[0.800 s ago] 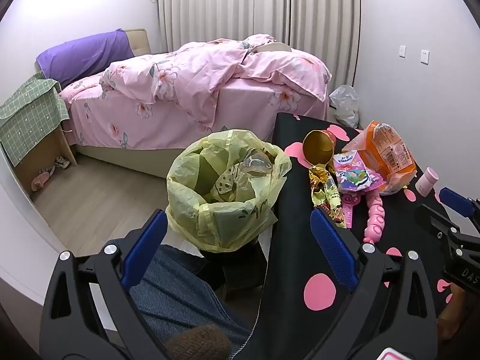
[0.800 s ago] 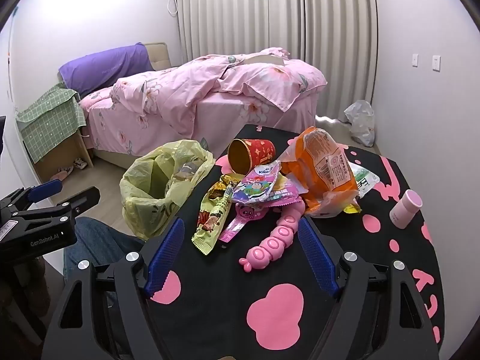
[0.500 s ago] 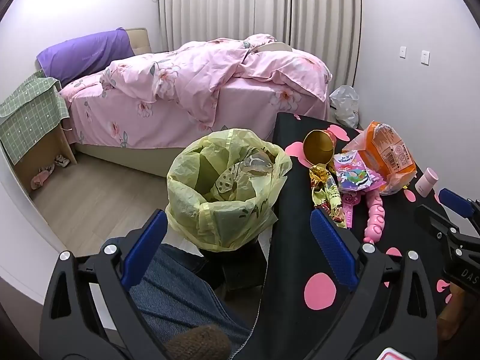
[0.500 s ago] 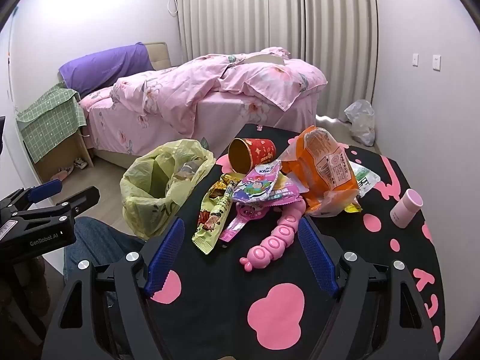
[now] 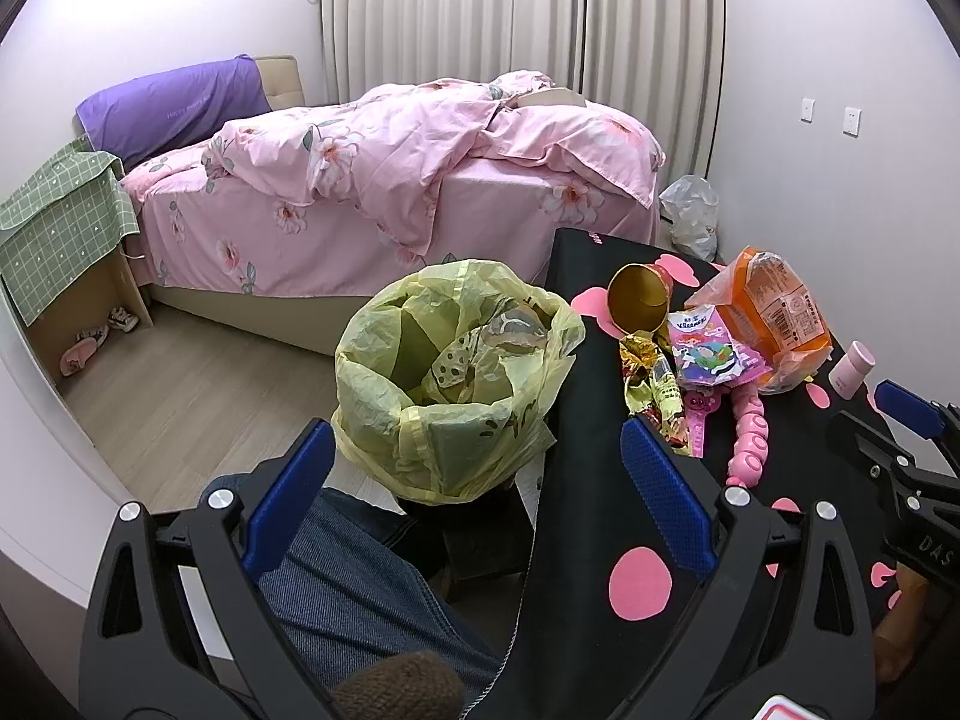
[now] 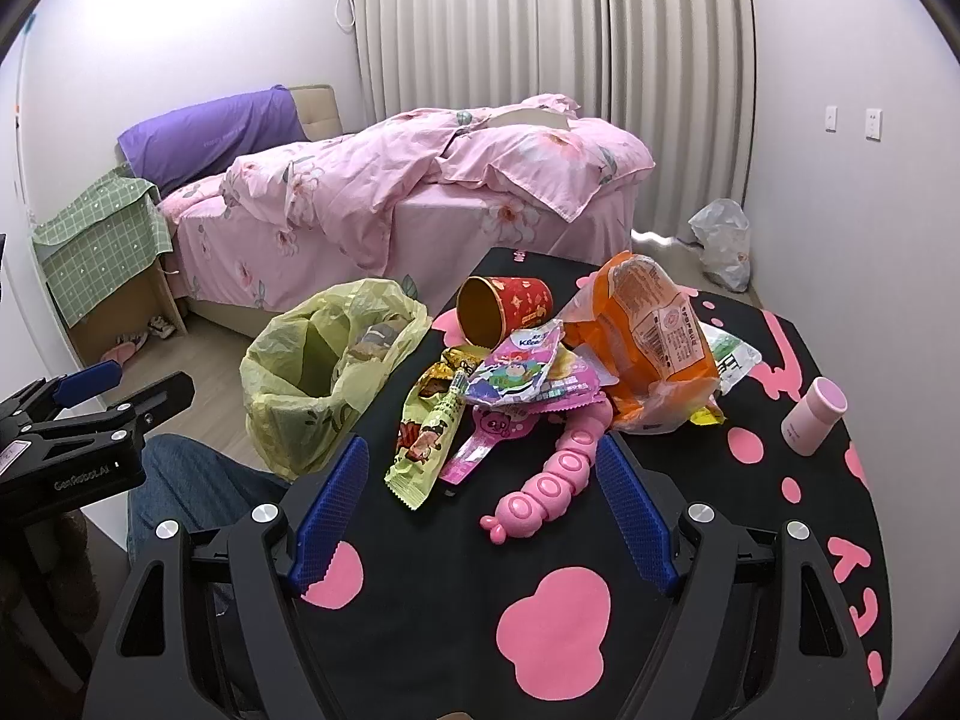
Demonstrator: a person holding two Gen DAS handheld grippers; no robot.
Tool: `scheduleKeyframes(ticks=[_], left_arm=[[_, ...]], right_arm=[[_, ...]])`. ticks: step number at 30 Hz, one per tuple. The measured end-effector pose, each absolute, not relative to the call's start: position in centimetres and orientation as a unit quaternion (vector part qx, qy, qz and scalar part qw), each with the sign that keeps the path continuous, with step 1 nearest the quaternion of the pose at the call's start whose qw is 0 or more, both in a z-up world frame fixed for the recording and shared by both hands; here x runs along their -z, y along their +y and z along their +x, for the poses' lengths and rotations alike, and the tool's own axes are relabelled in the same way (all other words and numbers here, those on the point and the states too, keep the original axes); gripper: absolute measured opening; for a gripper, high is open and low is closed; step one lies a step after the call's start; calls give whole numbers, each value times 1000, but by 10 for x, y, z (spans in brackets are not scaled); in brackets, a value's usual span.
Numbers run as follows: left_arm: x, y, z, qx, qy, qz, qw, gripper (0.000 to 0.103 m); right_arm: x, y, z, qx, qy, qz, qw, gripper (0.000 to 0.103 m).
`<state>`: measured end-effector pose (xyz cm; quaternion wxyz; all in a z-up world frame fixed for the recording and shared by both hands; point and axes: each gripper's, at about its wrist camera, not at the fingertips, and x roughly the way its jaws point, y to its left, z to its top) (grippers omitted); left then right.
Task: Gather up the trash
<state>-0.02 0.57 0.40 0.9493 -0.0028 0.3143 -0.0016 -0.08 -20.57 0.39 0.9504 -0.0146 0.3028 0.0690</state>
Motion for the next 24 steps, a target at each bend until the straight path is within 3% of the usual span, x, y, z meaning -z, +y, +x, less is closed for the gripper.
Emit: scheduleKeyframes(ticks=[24], left_arm=[[-13, 2, -3, -9, 307, 3, 952, 92]], right_arm=[[-8, -203, 8, -76, 295, -8, 952, 75]])
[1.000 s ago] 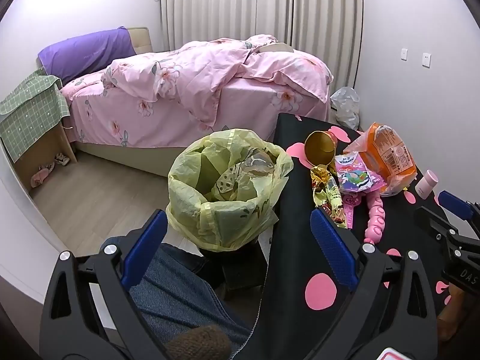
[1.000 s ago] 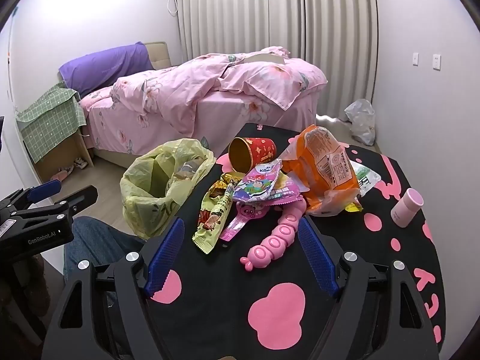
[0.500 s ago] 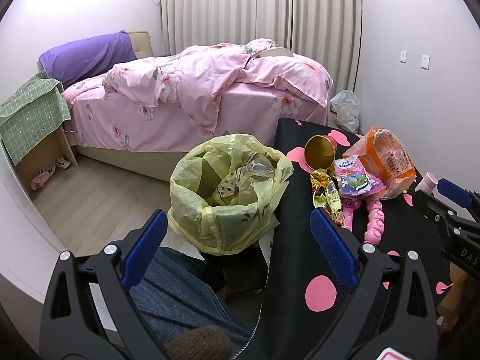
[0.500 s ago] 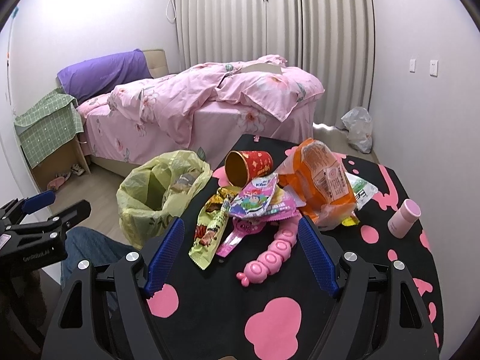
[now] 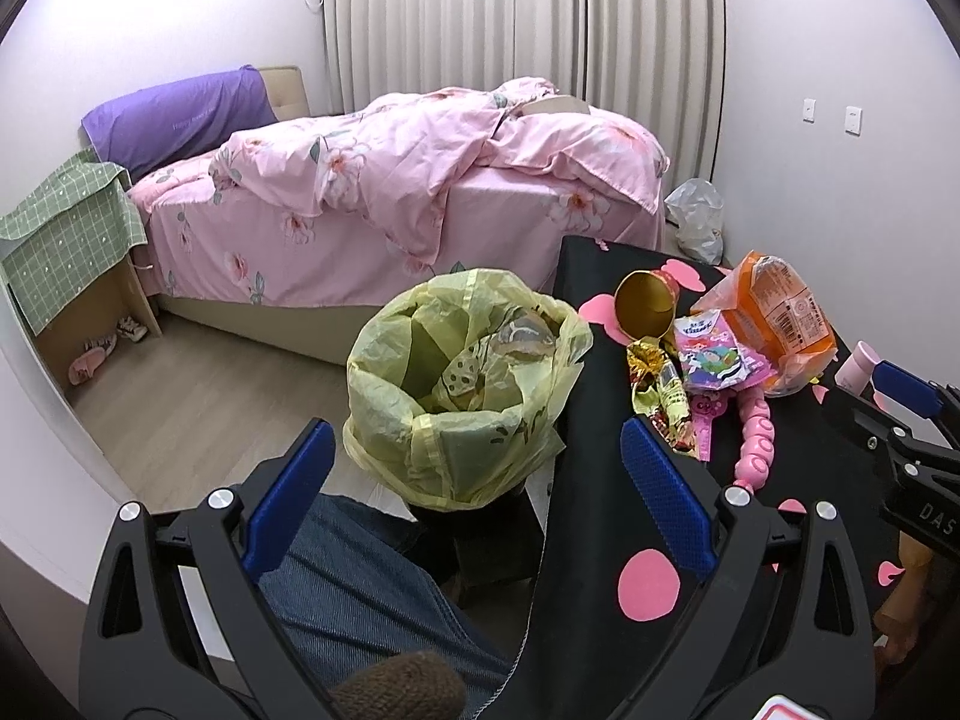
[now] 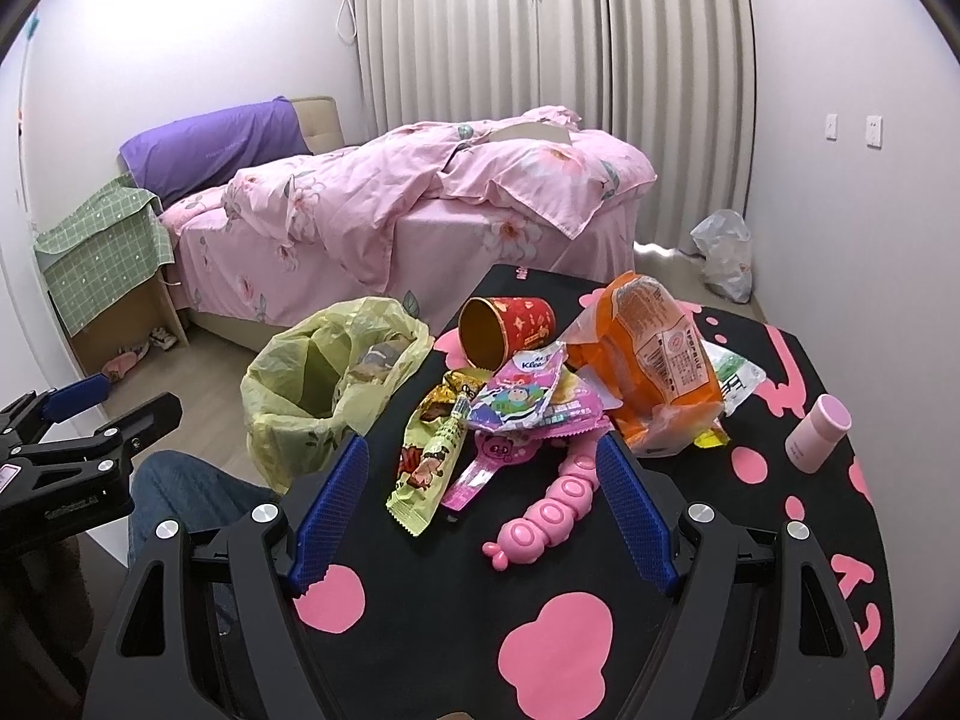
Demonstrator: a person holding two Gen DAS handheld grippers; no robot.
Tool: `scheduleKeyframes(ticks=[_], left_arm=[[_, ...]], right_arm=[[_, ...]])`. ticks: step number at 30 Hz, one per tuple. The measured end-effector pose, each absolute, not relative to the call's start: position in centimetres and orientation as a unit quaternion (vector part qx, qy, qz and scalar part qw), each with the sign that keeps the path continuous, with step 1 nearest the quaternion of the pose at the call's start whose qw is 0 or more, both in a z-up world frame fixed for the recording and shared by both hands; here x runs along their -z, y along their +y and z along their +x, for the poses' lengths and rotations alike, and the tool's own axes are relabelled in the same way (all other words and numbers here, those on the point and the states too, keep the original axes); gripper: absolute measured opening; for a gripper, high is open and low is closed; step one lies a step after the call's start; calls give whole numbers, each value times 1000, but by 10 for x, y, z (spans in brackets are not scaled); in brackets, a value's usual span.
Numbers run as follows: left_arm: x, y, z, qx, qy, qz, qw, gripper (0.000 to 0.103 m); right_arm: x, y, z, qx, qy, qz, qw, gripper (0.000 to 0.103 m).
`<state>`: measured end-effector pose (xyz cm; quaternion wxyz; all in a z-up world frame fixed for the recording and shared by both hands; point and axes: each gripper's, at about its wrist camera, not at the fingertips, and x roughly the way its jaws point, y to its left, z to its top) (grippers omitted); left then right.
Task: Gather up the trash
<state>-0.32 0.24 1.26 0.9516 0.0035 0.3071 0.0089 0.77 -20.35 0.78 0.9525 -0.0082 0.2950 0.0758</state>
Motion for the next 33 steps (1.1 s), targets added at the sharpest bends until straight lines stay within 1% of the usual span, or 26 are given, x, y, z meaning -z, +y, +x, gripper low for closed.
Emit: scheduleKeyframes(ticks=[33], left_arm=[[-4, 7, 0, -14, 316, 0, 949, 92]], right_arm=[[-3, -202, 10, -81, 302, -8, 950, 75]])
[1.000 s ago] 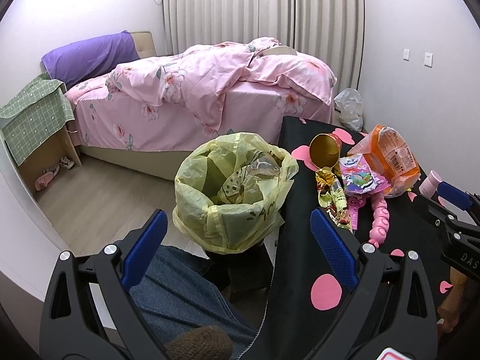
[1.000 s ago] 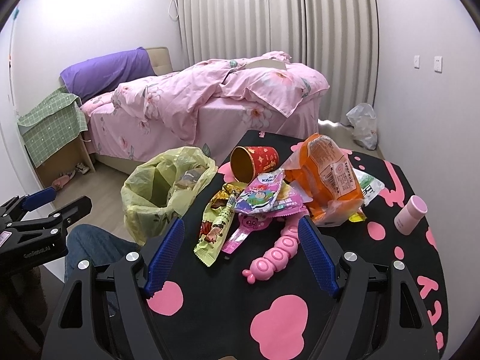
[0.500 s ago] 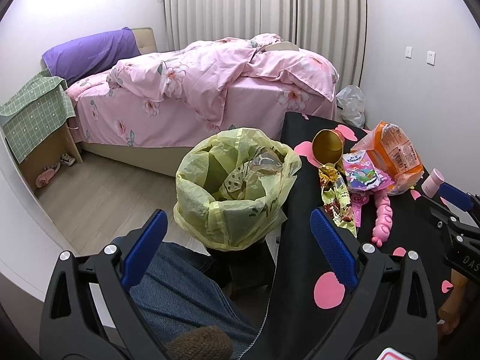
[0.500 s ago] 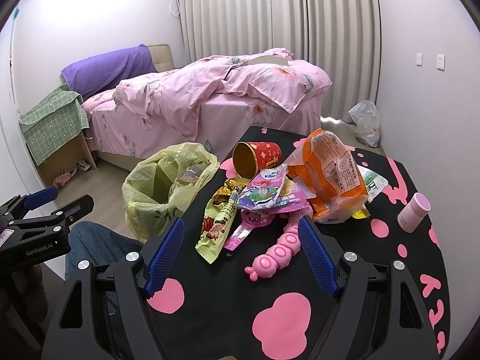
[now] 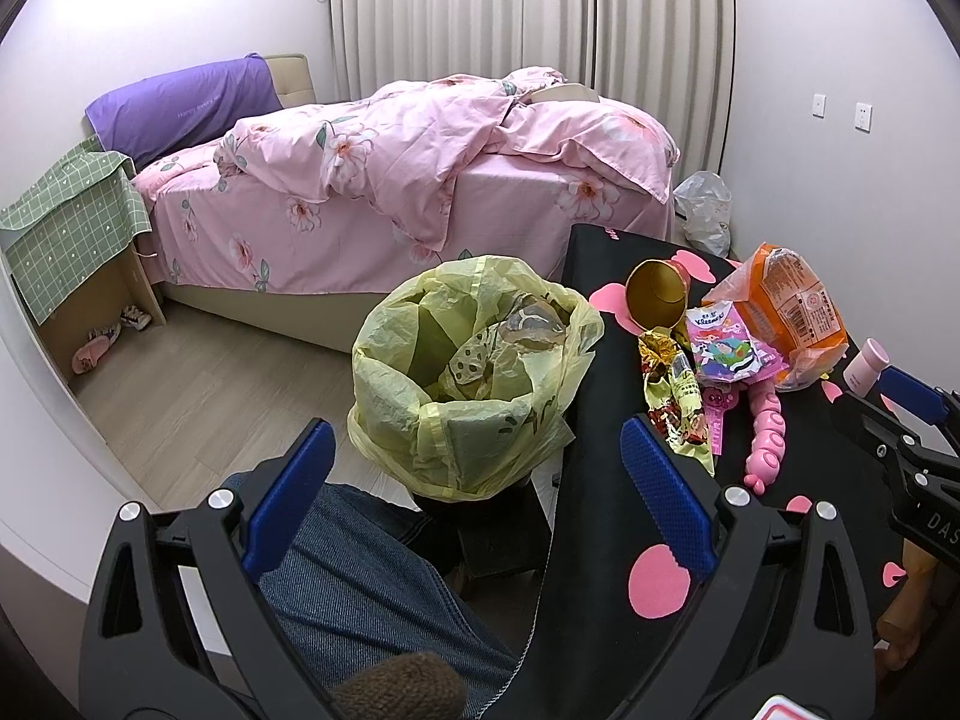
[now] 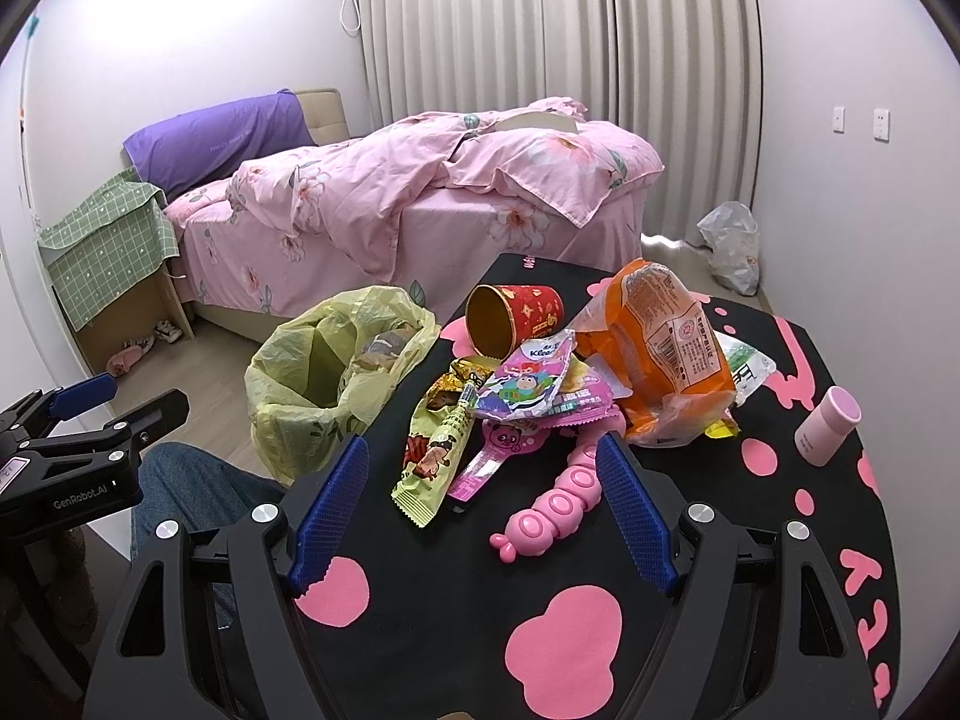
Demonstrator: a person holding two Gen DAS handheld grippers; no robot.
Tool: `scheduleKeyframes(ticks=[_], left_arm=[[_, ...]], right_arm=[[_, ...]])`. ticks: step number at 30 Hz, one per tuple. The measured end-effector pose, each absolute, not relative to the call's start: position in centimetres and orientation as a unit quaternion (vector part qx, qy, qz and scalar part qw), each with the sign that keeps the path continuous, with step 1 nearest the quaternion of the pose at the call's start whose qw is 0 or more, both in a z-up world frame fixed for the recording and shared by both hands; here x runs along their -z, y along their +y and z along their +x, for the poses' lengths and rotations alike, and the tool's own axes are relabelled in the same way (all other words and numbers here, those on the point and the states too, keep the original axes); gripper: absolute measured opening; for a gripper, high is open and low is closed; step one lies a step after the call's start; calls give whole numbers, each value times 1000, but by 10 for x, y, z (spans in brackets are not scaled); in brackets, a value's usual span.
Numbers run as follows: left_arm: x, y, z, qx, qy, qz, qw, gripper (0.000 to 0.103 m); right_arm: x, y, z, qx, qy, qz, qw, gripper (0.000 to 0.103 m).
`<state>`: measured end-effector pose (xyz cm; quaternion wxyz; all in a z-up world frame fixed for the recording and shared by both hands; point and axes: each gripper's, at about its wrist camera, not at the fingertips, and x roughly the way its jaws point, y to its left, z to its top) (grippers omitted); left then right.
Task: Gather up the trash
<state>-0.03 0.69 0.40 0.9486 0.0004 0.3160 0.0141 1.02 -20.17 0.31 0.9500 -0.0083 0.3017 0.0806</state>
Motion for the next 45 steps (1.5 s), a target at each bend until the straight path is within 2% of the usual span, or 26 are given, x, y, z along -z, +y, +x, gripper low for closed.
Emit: scheduleKeyframes(ticks=[15, 23, 30, 34, 45], left_arm=[[2, 8, 6, 15, 317, -18, 948, 92], [12, -22, 37, 104, 311, -29, 944, 92], [25, -61, 70, 154, 319, -26, 935, 94], [27, -81, 102, 149, 316, 14, 937, 94], [47, -109, 235, 239, 349, 7, 906, 92]], right_arm=[[-2, -209, 13, -70, 303, -12, 950, 75], [-7, -280, 18, 17, 291, 2, 957, 75], [12, -335, 32, 44, 310, 28, 949, 75], [25, -346, 48, 43, 322, 22, 946, 75], [35, -361, 96, 8, 329, -19, 944, 75]])
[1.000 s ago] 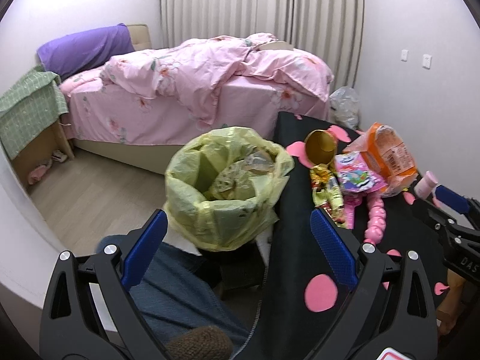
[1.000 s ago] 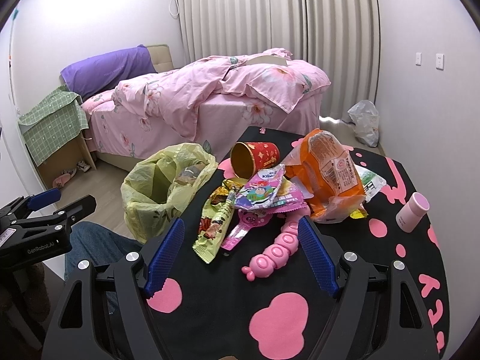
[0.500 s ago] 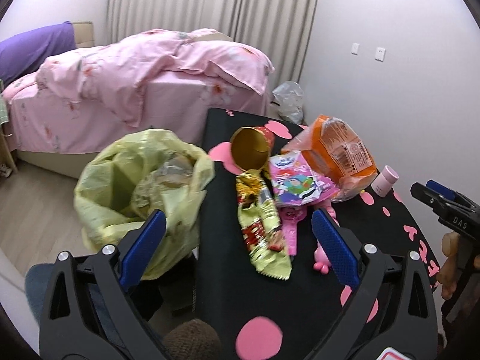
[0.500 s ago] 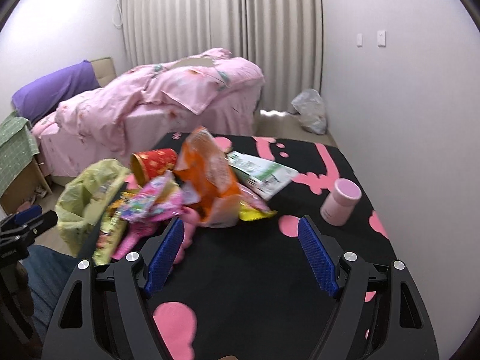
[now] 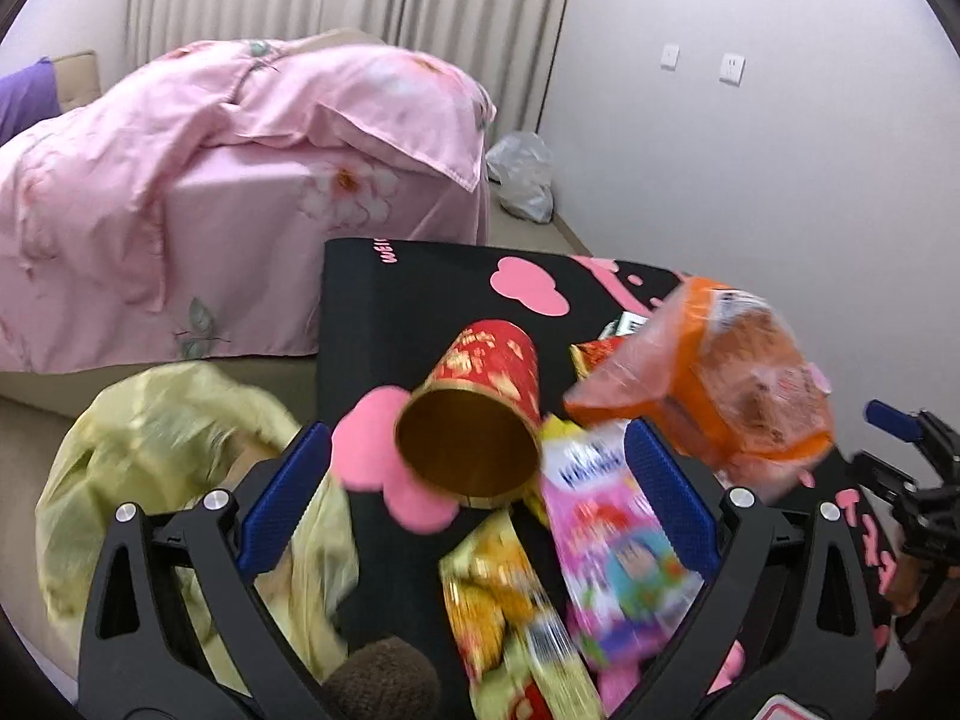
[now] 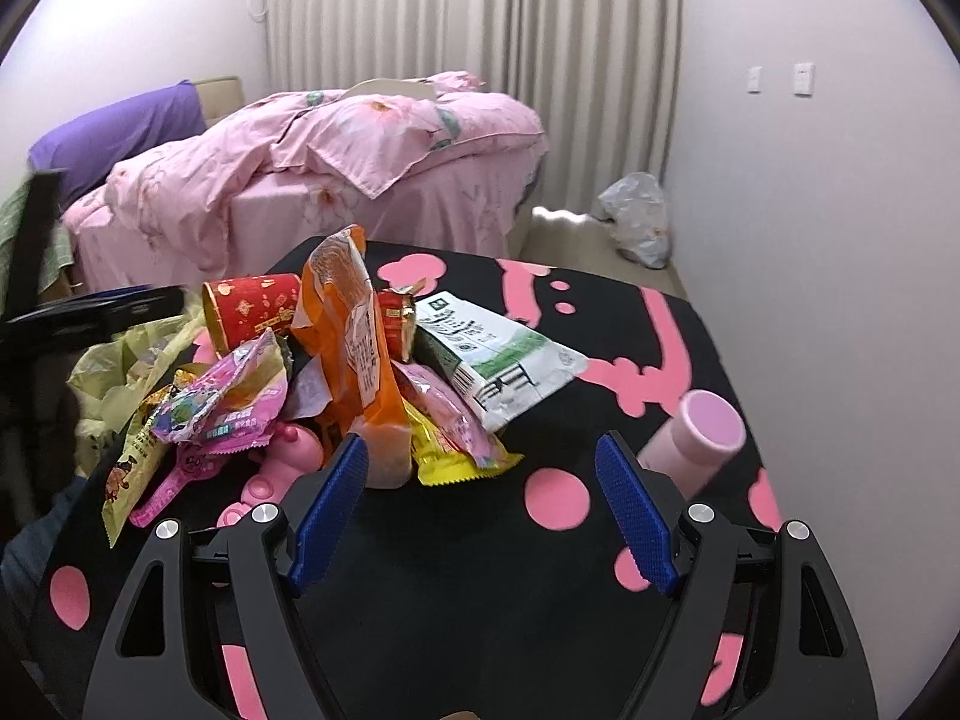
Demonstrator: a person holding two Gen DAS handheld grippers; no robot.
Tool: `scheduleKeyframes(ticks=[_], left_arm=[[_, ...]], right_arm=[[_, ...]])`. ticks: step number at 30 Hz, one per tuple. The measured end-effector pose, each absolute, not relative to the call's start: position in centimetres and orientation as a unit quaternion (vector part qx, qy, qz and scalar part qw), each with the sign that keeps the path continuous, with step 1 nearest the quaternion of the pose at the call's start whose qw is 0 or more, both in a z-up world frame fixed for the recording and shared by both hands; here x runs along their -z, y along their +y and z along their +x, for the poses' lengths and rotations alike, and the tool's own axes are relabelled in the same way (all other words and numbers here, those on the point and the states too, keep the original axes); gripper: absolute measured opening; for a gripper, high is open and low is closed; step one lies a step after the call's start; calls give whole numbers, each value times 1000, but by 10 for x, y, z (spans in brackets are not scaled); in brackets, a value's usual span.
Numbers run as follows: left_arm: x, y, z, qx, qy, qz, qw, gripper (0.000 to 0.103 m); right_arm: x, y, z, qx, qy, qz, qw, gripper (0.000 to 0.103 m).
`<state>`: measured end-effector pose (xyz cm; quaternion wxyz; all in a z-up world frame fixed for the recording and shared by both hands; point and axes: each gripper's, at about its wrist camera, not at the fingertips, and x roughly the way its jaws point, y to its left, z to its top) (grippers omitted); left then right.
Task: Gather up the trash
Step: 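Grasp the red paper cup with the left tool while the right tool grasps the orange bread bag, then lift the red cup with the left tool while the right tool lifts the orange bag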
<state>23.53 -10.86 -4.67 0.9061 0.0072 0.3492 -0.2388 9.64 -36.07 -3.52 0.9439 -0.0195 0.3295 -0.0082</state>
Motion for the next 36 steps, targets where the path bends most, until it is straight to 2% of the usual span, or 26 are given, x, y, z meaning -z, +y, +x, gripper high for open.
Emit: scheduleKeyframes(ticks=[1, 3, 7, 9, 12, 13, 14, 15, 17, 20, 25, 36], left_arm=[[49, -113, 241, 239, 353, 15, 904, 92], [56, -121, 254, 245, 368, 26, 897, 83], [67, -124, 268, 245, 400, 11, 883, 71], [67, -122, 265, 250, 401, -2, 881, 59], [65, -119, 255, 253, 393, -4, 884, 56], [64, -119, 253, 246, 391, 2, 887, 55], [64, -119, 251, 244, 391, 3, 887, 53], [64, -118, 250, 244, 391, 0, 888, 52], [63, -116, 249, 247, 389, -10, 888, 51], [62, -113, 247, 245, 388, -18, 888, 51], [53, -105, 233, 241, 375, -24, 895, 51], [19, -100, 193, 247, 341, -28, 907, 51]], right_arm=[[36, -361, 99, 5, 331, -22, 943, 75], [38, -362, 105, 1, 336, -25, 942, 75], [36, -362, 118, -24, 337, -8, 941, 75], [29, -360, 128, -38, 330, -6, 943, 74], [21, -353, 147, -62, 330, -4, 942, 74], [20, -349, 156, -75, 331, -5, 940, 72], [19, -345, 164, -86, 332, -8, 939, 64], [21, -338, 173, -98, 336, -17, 937, 58], [27, -328, 184, -116, 355, -29, 927, 36], [38, -318, 190, -124, 381, -36, 916, 16], [30, -325, 164, -118, 365, -30, 923, 9], [-16, -340, 111, -87, 312, -23, 946, 8]])
